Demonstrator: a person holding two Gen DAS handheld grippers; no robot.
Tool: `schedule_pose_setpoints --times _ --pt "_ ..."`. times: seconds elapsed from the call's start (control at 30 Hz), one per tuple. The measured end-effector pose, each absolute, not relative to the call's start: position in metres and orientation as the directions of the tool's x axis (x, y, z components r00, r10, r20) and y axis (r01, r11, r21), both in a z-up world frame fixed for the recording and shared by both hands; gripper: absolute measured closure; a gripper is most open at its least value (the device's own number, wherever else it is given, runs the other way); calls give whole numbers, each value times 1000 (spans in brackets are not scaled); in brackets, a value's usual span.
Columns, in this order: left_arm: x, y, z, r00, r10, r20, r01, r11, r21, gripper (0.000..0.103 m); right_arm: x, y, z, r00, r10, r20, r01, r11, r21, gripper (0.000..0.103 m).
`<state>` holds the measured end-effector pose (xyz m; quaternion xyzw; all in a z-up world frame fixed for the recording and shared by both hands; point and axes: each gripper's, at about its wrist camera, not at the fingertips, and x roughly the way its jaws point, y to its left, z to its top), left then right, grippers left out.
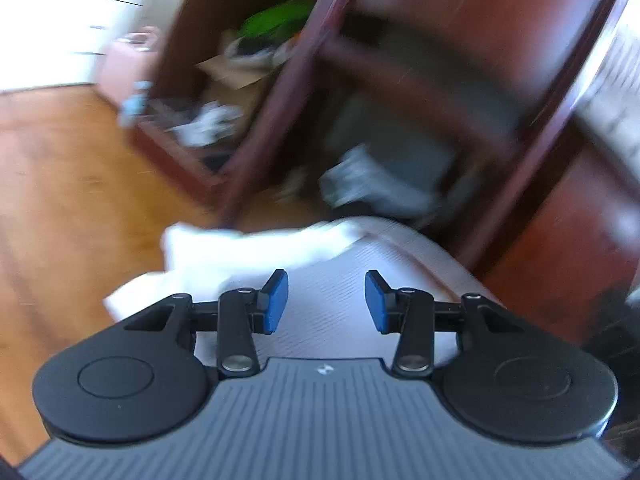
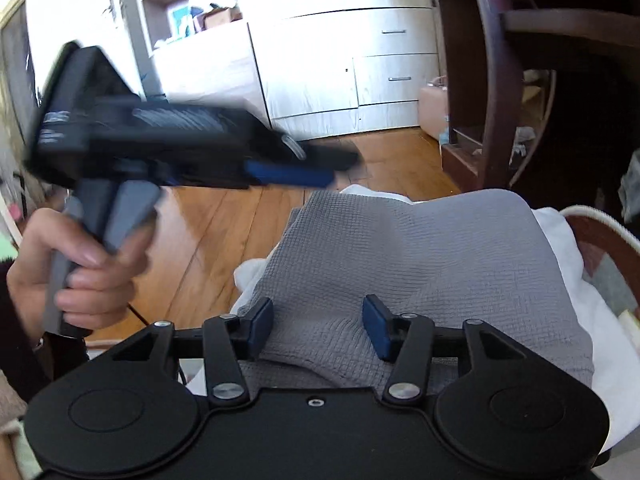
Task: Fold clothes
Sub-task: 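Lower the bundle onto the white clothes and open both grippers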
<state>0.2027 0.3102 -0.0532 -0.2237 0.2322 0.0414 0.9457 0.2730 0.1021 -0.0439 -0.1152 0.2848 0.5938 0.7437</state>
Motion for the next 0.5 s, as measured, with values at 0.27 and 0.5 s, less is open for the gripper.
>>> schedule_pose_setpoints --times 0.27,0.5 --pt "200 299 -72 833 146 -533 -323 912 -254 63 261 83 -17 142 833 -535 -980 195 43 34" --pt "192 303 -80 829 118 -547 -318 904 -286 61 318 80 -27 274 800 -533 -911 394 122 35"
